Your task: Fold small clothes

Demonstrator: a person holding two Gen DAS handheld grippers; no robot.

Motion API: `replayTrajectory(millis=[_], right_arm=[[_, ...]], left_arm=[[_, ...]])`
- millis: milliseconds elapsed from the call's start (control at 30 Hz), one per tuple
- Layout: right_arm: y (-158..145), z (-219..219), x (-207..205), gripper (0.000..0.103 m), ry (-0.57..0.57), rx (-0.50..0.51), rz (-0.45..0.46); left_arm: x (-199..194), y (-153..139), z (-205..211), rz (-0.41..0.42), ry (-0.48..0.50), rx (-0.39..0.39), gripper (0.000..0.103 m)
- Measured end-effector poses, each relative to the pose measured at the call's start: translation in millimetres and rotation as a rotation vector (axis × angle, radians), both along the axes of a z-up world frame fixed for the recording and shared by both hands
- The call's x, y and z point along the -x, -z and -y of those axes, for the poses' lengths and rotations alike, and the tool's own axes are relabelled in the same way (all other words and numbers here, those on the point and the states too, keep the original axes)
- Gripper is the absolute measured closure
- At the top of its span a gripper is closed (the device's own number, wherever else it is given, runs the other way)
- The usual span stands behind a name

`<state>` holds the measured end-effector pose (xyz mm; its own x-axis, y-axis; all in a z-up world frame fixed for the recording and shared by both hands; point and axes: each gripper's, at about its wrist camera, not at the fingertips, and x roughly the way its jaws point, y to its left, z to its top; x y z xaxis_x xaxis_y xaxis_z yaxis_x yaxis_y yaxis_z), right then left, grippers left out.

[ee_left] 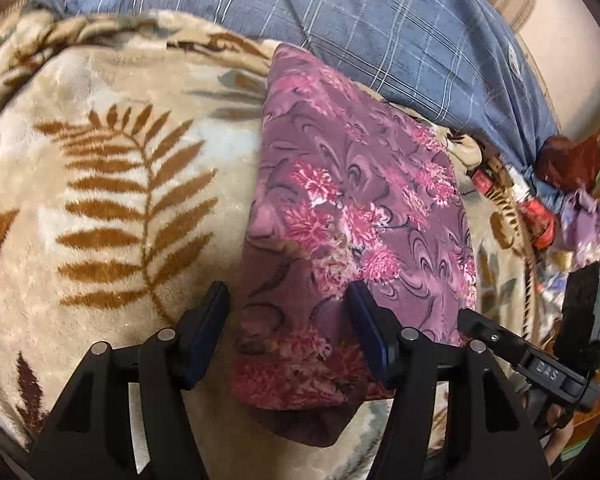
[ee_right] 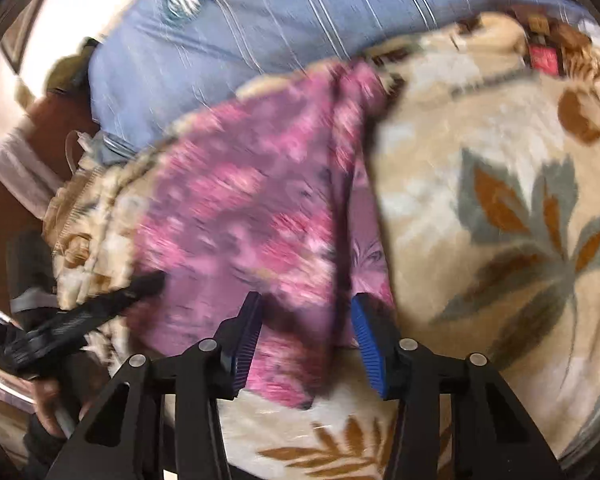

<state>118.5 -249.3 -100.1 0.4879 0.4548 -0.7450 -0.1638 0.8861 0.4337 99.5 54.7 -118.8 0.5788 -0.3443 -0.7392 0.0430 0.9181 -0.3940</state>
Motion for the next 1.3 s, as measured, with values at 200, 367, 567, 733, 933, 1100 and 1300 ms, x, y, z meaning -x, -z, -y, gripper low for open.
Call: replayTrajectory(millis=[200, 367, 567, 733, 933, 1100, 1300], right_arm=[[-27.5, 8.2, 17.1, 0.099, 0.02, 0.072, 0.082], [4.6, 0.5, 3.7, 0.099, 0.016, 0.1, 0.012], [-0.5, 5.0, 16.1, 0.076, 0.01, 0.058, -0.013], [4.9, 12.9, 46.0, 0.037, 0.05, 0.06, -0.026], [5.5, 10.3, 79.9, 0.037, 0.076, 0.1, -0.059], [-1.5, 0.3, 106.4, 0.037, 0.091, 0.164, -0.038], [-24.6, -0.2, 130.0, 0.034, 0.091, 0.179, -0.022]], left_arm=[[25.0, -13.4, 10.2, 0.013, -0.028, -0.066, 0.079], [24.4, 2.1, 13.1, 0.034, -0.047, -0.109, 0.071], [36.7, -1.0, 16.9, 0.058, -0.075, -0.201, 0.05], [58.6, -0.3, 19.1, 0.058, -0.098, -0.259, 0.042], [84.0, 12.2, 27.7, -0.025, -0.066, -0.304, 0.042], [108.7, 2.4, 41.5, 0.005, -0.044, -0.365, 0.042], [134.6, -18.2, 42.5, 0.001, -0.022, -0.381, 0.041]])
